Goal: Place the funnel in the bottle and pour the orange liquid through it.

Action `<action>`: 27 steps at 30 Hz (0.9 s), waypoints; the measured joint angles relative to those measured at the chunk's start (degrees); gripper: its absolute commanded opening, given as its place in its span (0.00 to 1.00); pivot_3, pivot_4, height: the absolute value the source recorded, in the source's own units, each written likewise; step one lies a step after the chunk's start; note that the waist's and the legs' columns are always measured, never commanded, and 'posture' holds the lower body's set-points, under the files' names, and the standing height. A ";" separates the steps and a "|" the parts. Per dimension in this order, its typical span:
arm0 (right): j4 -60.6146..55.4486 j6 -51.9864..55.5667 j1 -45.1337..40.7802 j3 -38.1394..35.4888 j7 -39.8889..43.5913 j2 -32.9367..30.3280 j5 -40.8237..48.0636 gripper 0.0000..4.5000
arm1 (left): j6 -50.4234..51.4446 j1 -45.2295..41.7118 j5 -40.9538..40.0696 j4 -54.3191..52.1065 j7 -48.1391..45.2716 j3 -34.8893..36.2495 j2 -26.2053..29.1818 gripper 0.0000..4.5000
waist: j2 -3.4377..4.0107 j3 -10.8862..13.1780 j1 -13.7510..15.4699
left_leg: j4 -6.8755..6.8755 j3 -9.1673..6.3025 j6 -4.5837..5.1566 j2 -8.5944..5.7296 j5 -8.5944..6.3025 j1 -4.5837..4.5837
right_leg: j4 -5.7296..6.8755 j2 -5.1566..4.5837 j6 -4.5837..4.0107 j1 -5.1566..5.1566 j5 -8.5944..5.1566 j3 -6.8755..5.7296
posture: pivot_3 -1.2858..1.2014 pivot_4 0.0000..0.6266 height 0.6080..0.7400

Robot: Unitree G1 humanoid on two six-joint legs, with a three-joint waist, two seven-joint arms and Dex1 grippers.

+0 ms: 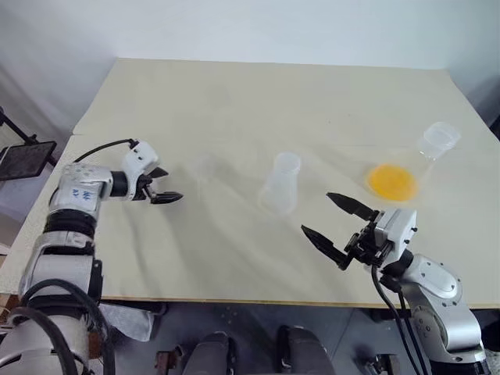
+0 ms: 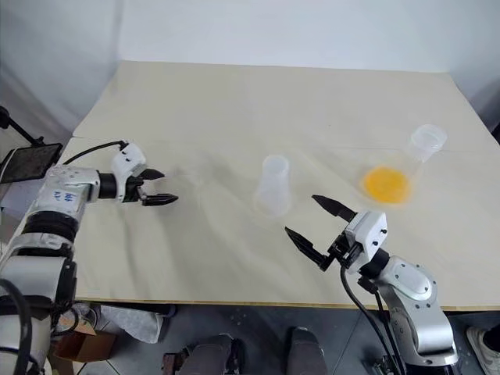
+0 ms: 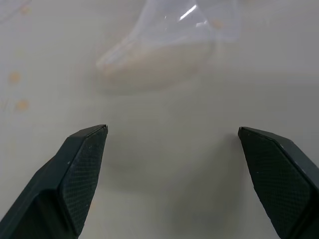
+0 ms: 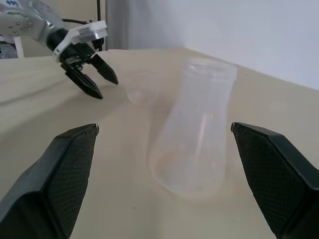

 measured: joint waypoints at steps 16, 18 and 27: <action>0.42 0.65 -1.95 0.94 1.27 -0.01 0.18 1.00 | 13.33 11.03 -10.45 -20.44 12.48 7.31 -8.73 0.99 | 0.00 0.00 1.32 | 0.08 -0.10 0.01 -0.07 0.00 0.02 | 0.02 -0.01 0.01 0.07 0.01 0.08 | 0.52 0.24 1.00; 0.42 0.96 -2.02 0.93 1.30 -0.02 0.19 1.00 | 13.47 10.57 -10.46 -19.88 14.63 7.78 -9.01 0.99 | 0.00 0.00 1.33 | 0.08 -0.10 0.01 -0.07 0.00 0.02 | 0.02 -0.02 0.01 0.07 0.01 0.08 | 0.52 0.24 1.00; 0.46 1.09 -2.04 0.77 1.19 -0.05 0.07 1.00 | 15.18 10.62 -10.77 -18.59 16.36 8.33 -9.03 0.65 | 0.00 0.00 1.33 | 0.08 -0.10 0.01 -0.08 0.00 0.01 | 0.02 -0.01 0.01 0.07 0.01 0.06 | 0.52 0.24 1.00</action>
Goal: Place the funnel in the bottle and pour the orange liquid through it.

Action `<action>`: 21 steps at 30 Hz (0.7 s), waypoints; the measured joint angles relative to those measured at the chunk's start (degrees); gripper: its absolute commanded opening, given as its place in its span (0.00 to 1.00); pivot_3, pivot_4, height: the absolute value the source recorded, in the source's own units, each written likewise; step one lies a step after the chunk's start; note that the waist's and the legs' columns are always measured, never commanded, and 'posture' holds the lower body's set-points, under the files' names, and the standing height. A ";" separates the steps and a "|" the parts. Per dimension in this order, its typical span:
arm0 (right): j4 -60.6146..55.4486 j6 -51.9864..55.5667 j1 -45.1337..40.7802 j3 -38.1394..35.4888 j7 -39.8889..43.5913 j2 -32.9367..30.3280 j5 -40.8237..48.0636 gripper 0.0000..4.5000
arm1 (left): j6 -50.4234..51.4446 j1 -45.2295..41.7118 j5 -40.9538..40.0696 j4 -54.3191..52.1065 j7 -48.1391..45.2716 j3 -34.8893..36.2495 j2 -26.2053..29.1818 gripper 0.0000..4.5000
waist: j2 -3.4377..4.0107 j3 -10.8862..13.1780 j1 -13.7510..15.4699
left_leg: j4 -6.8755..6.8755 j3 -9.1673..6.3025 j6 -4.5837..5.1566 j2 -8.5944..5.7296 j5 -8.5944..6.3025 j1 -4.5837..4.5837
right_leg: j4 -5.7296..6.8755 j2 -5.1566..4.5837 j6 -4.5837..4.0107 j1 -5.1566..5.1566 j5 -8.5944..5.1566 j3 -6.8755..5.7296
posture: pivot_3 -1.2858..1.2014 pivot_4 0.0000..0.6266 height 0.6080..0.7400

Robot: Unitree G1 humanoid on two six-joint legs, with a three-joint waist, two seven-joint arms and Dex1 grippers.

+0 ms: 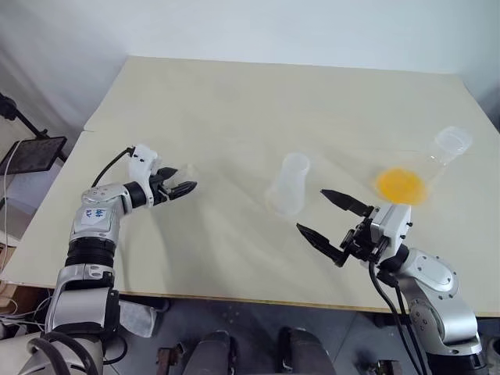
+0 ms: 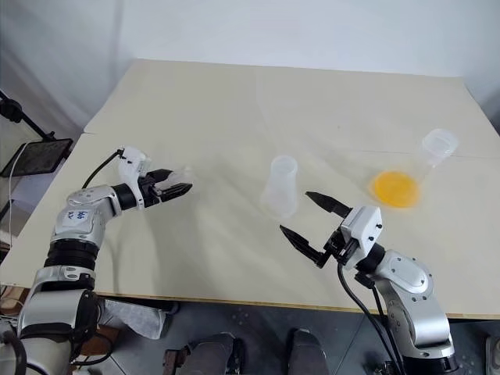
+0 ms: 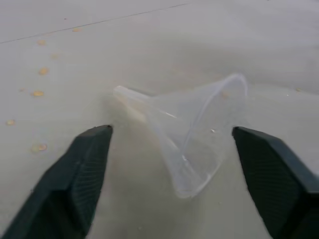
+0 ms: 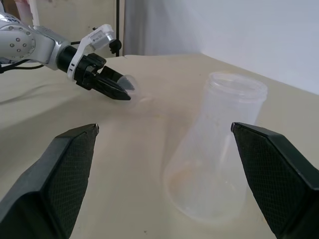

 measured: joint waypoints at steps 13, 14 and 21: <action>-0.10 -0.01 1.10 -0.41 -0.67 -0.02 -0.07 1.00 | 0.09 0.03 -2.95 -0.94 -2.25 0.63 -1.28 0.00 | 0.00 0.00 0.05 | 0.00 0.00 0.00 -0.01 0.00 0.00 | 0.00 -0.01 0.00 0.01 0.00 -0.01 | 0.52 0.24 1.00; -0.33 0.01 1.61 -0.66 -0.72 -0.14 -0.05 1.00 | 0.58 0.14 -3.60 -2.08 -3.30 0.69 -1.22 0.00 | 0.00 0.00 0.08 | 0.00 -0.01 0.00 -0.01 0.00 -0.02 | 0.00 -0.02 0.00 0.00 0.00 -0.01 | 0.52 0.24 1.00; -8.00 1.54 9.80 -8.44 -0.92 -4.74 2.96 1.00 | 17.00 -4.91 -15.87 -19.98 -21.39 -1.39 6.00 0.00 | -0.01 0.00 0.16 | -0.01 -0.07 0.00 -0.01 0.00 0.00 | -0.05 -0.01 0.00 0.07 0.00 -0.01 | 0.52 0.24 1.00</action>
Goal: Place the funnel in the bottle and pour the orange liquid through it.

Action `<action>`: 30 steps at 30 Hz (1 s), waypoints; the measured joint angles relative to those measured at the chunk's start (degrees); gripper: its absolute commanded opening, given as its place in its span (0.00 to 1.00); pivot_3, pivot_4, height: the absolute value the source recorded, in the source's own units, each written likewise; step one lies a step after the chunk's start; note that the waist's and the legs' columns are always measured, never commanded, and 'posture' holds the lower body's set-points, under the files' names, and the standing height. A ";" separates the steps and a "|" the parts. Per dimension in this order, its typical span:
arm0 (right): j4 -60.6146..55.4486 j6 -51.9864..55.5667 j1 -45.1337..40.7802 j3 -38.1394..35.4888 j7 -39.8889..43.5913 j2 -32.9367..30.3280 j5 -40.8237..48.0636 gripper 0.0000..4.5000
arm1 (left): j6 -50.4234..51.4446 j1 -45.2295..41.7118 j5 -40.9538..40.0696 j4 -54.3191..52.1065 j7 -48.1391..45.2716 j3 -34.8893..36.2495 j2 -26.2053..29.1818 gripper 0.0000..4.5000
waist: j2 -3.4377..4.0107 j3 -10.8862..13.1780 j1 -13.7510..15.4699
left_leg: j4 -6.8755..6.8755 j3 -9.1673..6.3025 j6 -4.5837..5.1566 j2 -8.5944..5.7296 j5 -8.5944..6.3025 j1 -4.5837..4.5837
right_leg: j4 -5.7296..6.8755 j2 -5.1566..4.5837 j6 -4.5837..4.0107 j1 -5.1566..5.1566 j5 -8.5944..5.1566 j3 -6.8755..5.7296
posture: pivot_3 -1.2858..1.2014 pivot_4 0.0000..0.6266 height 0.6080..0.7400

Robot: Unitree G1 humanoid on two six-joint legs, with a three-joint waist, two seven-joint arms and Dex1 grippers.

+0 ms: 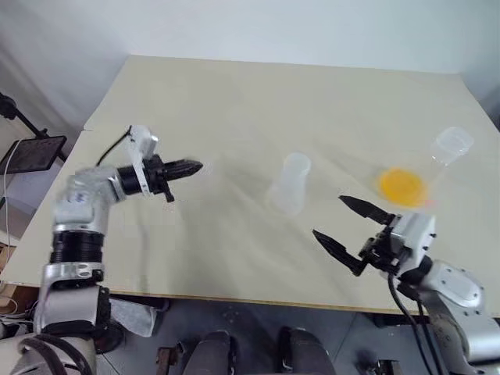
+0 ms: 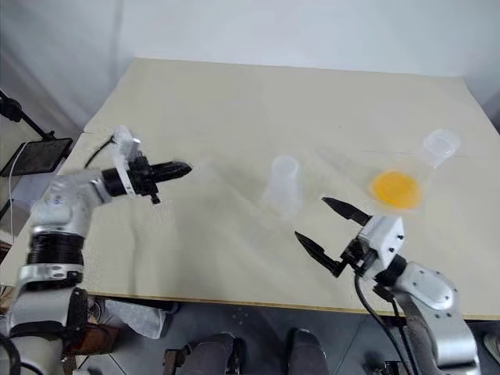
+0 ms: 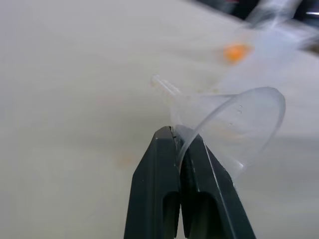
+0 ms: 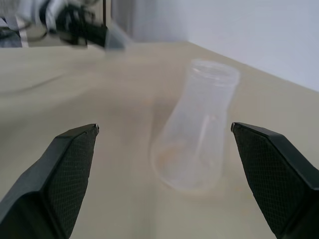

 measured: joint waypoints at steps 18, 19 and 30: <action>-5.06 0.99 6.06 -3.23 -4.71 1.14 -0.17 1.00 | 9.24 -37.72 12.67 27.10 -13.70 -24.17 -10.13 0.00 | -0.01 0.02 -0.13 | -0.10 0.27 0.04 0.01 0.03 -0.05 | -0.06 0.11 0.03 -0.13 -0.02 0.14 | 0.52 0.24 1.00; -5.06 0.95 6.07 -2.91 -4.89 1.27 -0.42 1.00 | 9.28 -37.72 13.06 27.85 -15.04 -24.85 -10.75 0.00 | 0.00 0.02 -0.11 | -0.05 0.27 0.04 0.03 0.03 -0.07 | -0.06 0.11 0.03 -0.13 -0.02 0.15 | 0.52 0.24 1.00; -5.06 -0.26 5.33 -0.50 -6.64 3.42 -2.77 1.00 | 8.49 -40.74 18.92 34.12 -18.12 -27.54 -13.52 0.00 | 0.00 0.03 0.01 | -0.02 0.24 0.05 0.00 0.03 -0.08 | -0.07 0.06 0.03 -0.12 -0.02 0.18 | 0.52 0.24 1.00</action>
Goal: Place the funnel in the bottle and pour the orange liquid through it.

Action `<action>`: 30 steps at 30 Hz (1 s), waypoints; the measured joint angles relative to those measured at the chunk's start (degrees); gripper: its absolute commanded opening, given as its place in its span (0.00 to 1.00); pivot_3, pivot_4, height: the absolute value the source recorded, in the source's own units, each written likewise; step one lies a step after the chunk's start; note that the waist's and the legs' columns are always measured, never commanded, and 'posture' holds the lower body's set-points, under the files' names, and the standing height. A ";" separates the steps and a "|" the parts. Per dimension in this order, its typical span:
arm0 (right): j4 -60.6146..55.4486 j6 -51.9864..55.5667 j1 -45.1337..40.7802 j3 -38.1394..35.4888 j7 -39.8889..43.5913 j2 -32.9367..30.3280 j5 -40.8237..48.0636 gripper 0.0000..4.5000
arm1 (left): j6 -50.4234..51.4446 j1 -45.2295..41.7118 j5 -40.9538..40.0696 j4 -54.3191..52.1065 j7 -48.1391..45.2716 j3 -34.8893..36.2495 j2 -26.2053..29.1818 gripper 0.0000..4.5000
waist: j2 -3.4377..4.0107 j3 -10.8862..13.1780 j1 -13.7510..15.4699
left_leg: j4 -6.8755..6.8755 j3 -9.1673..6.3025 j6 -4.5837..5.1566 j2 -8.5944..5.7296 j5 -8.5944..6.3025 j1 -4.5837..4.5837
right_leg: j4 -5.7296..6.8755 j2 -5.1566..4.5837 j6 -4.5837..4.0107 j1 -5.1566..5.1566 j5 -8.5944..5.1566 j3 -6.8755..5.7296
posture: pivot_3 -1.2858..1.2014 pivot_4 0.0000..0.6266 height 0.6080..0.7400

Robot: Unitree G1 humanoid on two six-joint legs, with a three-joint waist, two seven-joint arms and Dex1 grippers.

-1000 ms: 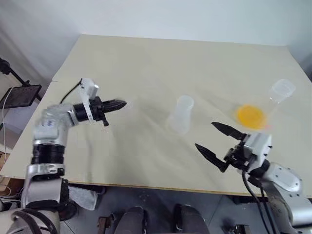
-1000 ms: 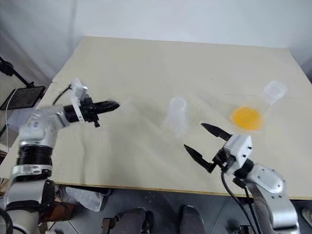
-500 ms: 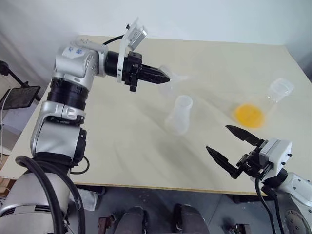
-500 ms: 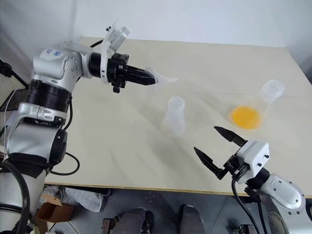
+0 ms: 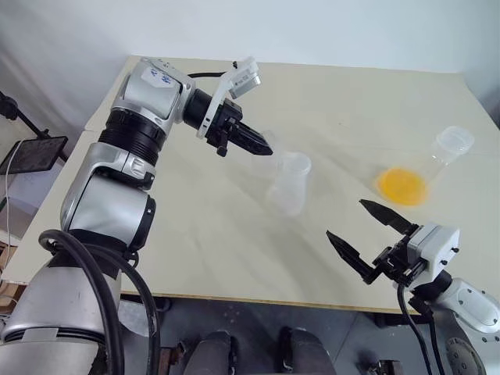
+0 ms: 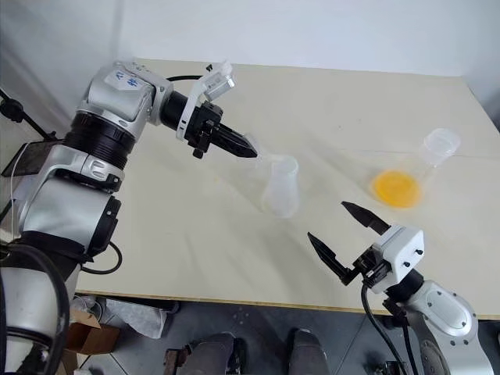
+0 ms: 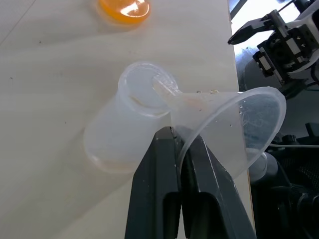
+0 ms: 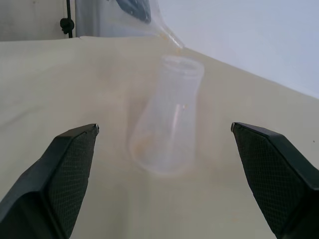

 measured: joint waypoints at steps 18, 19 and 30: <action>0.00 -1.46 -0.30 2.45 -2.57 2.73 -2.71 1.00 | -2.38 -4.64 5.20 12.87 0.02 1.26 -6.12 0.21 | -0.02 0.01 0.02 | 0.01 -0.01 0.01 -0.01 0.01 -0.02 | 0.02 0.00 0.00 -0.02 0.00 -0.02 | 0.52 0.24 1.00; 0.00 -1.48 -0.20 2.50 -2.63 2.92 -2.79 1.00 | -2.38 -4.92 5.32 13.03 0.02 1.46 -6.18 0.28 | -0.02 0.01 0.02 | 0.00 -0.01 0.01 -0.01 0.01 -0.02 | 0.02 -0.01 0.00 -0.02 0.00 -0.02 | 0.52 0.24 1.00; 0.30 -2.54 -1.23 4.23 -3.24 4.01 -3.92 1.00 | -3.05 -6.21 5.37 13.06 2.89 6.44 -8.01 0.99 | -0.02 0.01 -0.12 | 0.00 -0.01 0.01 0.00 0.01 0.00 | 0.05 0.00 0.00 -0.03 0.00 -0.01 | 0.52 0.24 1.00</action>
